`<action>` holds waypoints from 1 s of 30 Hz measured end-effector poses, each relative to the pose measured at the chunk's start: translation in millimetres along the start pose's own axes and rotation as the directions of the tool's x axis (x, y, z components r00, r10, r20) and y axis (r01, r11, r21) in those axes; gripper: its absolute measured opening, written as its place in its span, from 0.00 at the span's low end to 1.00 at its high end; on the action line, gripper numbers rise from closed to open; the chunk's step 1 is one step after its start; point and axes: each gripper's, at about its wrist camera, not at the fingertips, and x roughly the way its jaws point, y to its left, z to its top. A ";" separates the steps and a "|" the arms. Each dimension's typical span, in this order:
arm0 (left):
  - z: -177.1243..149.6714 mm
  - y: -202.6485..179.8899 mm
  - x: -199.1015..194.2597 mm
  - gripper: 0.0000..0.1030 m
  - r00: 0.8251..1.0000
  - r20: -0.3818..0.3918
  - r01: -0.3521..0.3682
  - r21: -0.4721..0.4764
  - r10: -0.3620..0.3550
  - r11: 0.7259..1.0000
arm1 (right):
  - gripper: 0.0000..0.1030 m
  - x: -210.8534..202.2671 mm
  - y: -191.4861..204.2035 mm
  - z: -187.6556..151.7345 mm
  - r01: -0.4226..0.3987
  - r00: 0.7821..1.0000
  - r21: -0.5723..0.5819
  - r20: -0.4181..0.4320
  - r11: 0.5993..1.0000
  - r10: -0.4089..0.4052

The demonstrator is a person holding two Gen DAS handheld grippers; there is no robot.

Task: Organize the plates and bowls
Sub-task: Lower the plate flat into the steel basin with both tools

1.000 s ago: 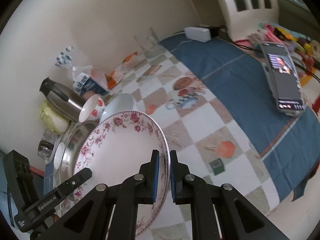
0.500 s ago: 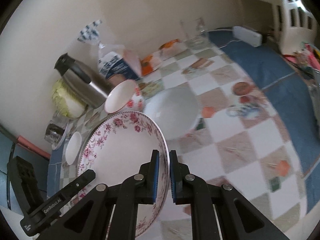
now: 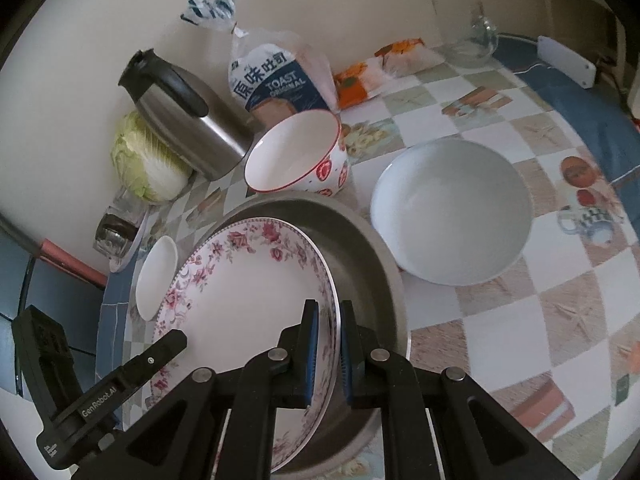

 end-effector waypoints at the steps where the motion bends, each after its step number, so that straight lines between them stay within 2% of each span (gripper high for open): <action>1: 0.7 0.8 2.0 0.19 1.000 -0.003 -0.007 0.002 0.007 1.000 | 0.10 2.5 0.2 0.4 0.001 1.000 -0.002 -0.003 1.000 -0.001; 15: 0.1 0.8 13.9 0.19 0.998 -0.006 -0.060 0.024 0.060 0.998 | 0.10 20.8 -5.0 1.0 -0.005 0.999 -0.004 -0.043 1.000 0.005; 30: -3.0 -9.1 19.1 0.20 0.994 -0.007 -0.110 0.084 0.111 0.990 | 0.10 22.4 -6.4 0.0 0.041 0.998 -0.025 -0.045 0.999 -0.042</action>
